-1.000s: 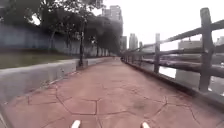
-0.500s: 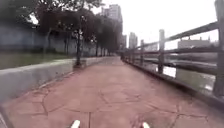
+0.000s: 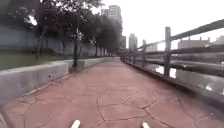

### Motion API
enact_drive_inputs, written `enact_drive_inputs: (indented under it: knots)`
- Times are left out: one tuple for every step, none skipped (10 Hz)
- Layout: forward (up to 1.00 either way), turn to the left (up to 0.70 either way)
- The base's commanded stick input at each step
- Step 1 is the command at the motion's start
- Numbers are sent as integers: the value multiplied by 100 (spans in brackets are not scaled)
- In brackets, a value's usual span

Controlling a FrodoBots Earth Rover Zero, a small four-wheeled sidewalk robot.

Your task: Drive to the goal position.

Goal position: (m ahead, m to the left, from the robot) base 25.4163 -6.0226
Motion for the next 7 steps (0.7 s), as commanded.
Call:
enact_drive_inputs:
  knots:
    - [70, 0]
    - [70, 0]
    - [70, 0]
    - [70, 0]
    - [70, 0]
    - [70, 0]
    - [70, 0]
